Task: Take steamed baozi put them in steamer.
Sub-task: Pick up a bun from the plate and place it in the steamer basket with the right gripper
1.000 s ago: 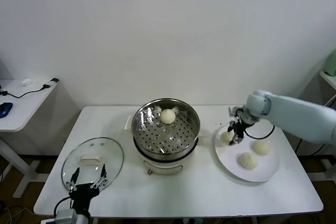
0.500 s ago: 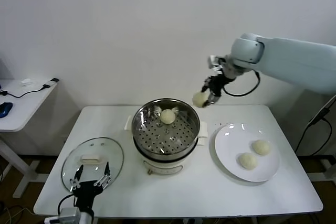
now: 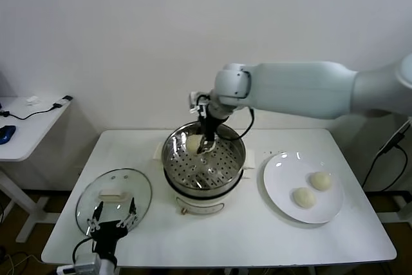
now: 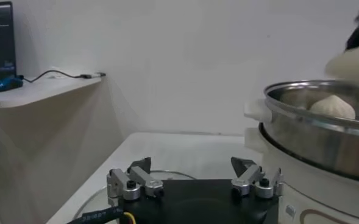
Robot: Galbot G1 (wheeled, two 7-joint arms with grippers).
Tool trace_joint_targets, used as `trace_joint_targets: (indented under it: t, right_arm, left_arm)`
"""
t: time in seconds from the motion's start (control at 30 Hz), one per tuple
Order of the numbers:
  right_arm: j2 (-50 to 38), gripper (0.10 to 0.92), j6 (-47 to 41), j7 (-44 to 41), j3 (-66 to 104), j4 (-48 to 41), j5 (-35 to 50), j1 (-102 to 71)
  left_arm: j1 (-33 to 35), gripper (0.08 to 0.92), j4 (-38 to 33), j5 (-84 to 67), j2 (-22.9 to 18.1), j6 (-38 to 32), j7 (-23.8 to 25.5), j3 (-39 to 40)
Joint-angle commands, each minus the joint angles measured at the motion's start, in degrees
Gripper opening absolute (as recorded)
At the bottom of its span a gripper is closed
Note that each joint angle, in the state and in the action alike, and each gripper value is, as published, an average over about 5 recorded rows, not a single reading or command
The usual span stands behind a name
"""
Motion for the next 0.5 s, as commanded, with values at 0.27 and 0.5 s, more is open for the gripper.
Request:
trace_joint_targets:
  t: [0.27,0.5]
  right_arm:
    - [8.77,0.619,-1.58,3.20,1.69,-12.38,-3.31,-11.02]
    - [8.16,0.682,0.03,2.32,2.33,-12.13,-4.21,-11.05]
  left_arm:
    - [-0.22,0.823,0.13,1.06,0.17,0.41,0.01,0.05]
    - [-0.27,0.823,0.12,1.06,0.11,0.43,-0.06,0.03]
